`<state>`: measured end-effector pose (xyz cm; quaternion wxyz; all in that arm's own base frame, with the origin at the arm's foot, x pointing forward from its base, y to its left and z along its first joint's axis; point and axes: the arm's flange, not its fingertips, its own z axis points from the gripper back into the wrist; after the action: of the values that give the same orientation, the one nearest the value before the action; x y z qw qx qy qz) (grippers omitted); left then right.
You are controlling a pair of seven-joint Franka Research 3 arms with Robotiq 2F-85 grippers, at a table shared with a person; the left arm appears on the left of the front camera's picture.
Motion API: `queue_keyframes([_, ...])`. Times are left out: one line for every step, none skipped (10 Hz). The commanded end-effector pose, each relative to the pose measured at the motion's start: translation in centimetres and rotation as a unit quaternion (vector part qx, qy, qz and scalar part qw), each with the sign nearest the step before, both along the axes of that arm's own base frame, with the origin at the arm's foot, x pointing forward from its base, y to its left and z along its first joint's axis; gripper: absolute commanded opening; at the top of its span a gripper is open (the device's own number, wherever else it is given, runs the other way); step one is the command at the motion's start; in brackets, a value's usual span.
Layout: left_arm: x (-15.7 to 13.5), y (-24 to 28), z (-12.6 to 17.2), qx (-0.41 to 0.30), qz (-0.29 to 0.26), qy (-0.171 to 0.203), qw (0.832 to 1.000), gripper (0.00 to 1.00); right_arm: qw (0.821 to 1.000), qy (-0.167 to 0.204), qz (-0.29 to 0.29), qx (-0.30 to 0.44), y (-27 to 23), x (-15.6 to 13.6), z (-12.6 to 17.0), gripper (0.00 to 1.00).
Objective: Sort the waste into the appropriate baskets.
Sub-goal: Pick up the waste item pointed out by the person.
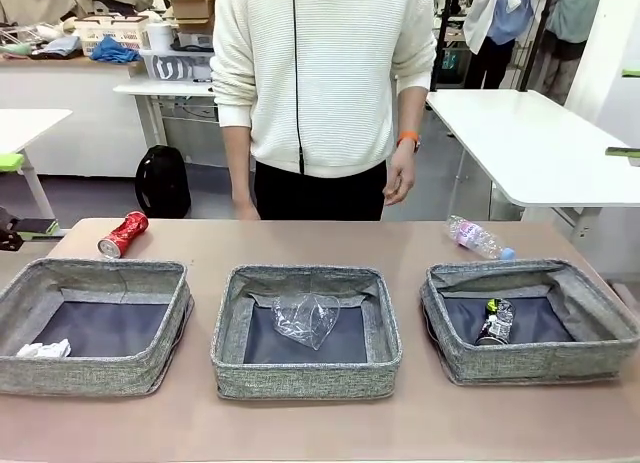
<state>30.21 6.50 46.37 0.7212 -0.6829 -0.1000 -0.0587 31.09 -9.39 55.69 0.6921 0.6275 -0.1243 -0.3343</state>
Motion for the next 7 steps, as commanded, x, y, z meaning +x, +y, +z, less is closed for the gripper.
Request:
queue_keyframes([0.0,-0.1,0.23,-0.001,0.005,-0.009,1.0,1.0,1.0,-0.016,0.002,0.004,0.09,0.32,0.09,1.0])
queue_keyframes([0.0,-0.1,0.23,-0.001,0.005,-0.009,1.0,1.0,1.0,-0.016,0.002,0.004,0.09,0.32,0.09,1.0])
queue_keyframes([0.0,-0.1,0.23,-0.001,0.005,-0.009,1.0,1.0,1.0,-0.016,0.002,0.004,0.09,0.32,0.09,1.0])
queue_keyframes([0.0,-0.1,0.23,-0.001,0.005,-0.009,1.0,1.0,1.0,-0.016,0.002,0.004,0.09,0.32,0.09,1.0])
queue_keyframes([0.0,-0.1,0.23,-0.001,0.005,-0.009,1.0,1.0,1.0,-0.016,0.002,0.004,0.09,0.32,0.09,1.0])
queue_keyframes([0.0,-0.1,0.23,-0.001,0.005,-0.009,1.0,1.0,1.0,-0.016,0.002,0.004,0.09,0.32,0.09,1.0])
queue_keyframes([0.0,-0.1,0.23,-0.001,0.005,-0.009,1.0,1.0,1.0,-0.016,0.002,0.004,0.09,0.32,0.09,1.0])
